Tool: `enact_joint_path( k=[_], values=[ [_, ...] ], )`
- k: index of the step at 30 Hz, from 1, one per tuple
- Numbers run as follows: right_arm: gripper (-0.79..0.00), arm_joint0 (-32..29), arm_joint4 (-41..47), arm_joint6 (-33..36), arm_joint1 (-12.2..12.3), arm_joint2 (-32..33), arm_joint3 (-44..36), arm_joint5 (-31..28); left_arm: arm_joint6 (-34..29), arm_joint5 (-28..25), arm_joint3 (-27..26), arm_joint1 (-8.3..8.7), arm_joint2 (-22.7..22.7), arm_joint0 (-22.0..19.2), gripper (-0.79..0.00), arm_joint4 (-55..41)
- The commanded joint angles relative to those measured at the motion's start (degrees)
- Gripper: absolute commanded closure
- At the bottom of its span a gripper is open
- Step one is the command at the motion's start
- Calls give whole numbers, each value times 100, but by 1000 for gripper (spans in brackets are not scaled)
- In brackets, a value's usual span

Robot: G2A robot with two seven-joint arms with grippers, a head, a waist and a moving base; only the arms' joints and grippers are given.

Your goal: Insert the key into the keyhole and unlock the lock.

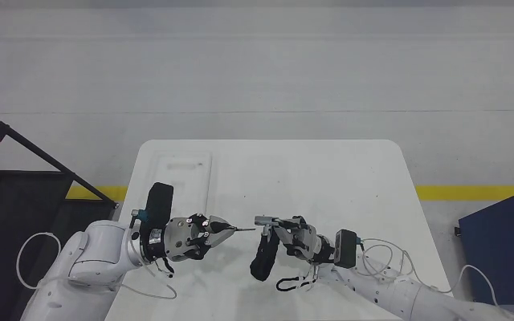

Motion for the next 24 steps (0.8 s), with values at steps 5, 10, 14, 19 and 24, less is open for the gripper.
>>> enact_joint_path(
  k=[5, 10, 14, 19, 24],
  values=[
    [0, -411, 1152, 277, -6, 457, 147, -277, 0, 0, 0, 0, 0, 0, 0, 0],
    [0, -671, 1396, 582, 25, 813, 136, -584, 0, 0, 0, 0, 0, 0, 0, 0],
    [0, -974, 1382, 939, 81, 1145, -252, -941, 0, 0, 0, 0, 0, 0, 0, 0],
    [0, -1253, 938, 1344, 150, 1445, -523, -1347, 0, 0, 0, 0, 0, 0, 0, 0],
    [0, -1468, 758, 1452, 165, 1644, -622, -1455, 0, 0, 0, 0, 0, 0, 0, 0]
  ],
)
